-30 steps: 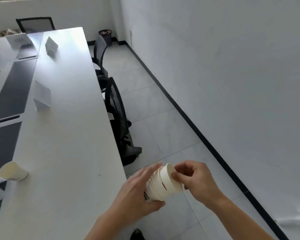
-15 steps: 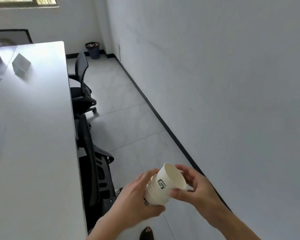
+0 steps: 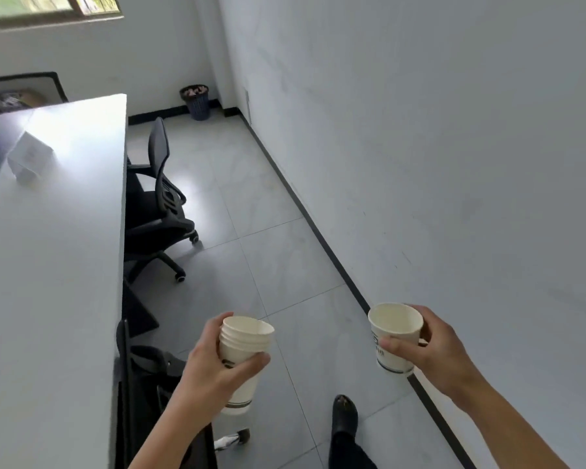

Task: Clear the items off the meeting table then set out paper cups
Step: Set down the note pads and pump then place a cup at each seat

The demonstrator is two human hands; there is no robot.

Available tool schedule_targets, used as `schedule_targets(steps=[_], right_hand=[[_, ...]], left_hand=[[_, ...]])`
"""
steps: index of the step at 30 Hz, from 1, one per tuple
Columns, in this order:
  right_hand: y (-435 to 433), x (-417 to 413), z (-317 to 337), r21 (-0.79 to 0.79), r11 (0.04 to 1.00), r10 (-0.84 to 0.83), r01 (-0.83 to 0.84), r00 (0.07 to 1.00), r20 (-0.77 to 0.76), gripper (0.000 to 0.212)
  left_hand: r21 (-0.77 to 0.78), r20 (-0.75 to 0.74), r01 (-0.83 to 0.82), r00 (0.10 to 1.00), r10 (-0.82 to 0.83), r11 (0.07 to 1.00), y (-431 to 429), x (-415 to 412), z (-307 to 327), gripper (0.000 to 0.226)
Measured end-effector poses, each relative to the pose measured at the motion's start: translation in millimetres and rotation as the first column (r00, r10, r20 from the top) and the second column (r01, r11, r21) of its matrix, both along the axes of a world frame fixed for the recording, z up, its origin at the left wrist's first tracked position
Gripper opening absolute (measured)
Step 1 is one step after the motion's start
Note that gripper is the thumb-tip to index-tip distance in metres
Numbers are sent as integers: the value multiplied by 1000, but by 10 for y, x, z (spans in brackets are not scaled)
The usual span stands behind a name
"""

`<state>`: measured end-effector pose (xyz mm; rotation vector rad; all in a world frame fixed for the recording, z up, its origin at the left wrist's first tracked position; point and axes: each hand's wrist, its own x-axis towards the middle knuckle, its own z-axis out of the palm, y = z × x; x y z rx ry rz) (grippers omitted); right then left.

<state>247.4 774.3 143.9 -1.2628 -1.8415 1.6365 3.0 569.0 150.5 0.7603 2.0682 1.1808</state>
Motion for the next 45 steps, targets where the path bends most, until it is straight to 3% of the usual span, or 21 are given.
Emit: schedule_targets(steps=[7, 11, 15, 21, 25, 31, 35, 39, 43, 45], right_hand=[[1518, -1278, -31, -5, 945, 324, -327, 934, 151, 62], [1985, -2187, -4, -21, 840, 532, -542, 817, 222, 54], [2267, -3109, -65, -32, 749, 649, -662, 722, 240, 55], [2433, -4483, -60, -55, 687, 713, -724, 658, 243, 59], [2477, -5431, 48, -43, 639, 752, -768, 611, 247, 69], [2433, -6717, 79, -77, 530, 825, -844, 493, 274, 69], [2317, -7698, -74, -124, 378, 900, -917, 333, 281, 57], [2004, -8706, -110, -134, 234, 941, -963, 189, 280, 59], [1431, -9621, -173, -109, 59, 957, -992, 25, 290, 60], [1050, -9941, -161, -105, -50, 949, -993, -81, 306, 61]], left_hand=[[48, 57, -230, 972, 227, 972, 926, -881, 187, 72], [43, 79, -354, 933, 350, 934, 1110, -1307, 190, 63], [-24, 108, -425, 899, 425, 905, 1118, -1878, 58, 72], [-22, 160, -564, 813, 560, 825, 1187, -3087, 33, 84], [27, 168, -624, 773, 612, 781, 1272, -3965, 193, 76], [46, 143, -705, 705, 694, 707, 1209, -4798, 265, 68], [-5, 150, -833, 546, 824, 553, 923, -5198, 149, 72], [-29, 137, -928, 363, 922, 370, 683, -5515, 176, 82], [-2, 119, -976, 217, 969, 219, 516, -5781, 256, 66], [1, 127, -992, 127, 984, 128, 406, -5801, 247, 69]])
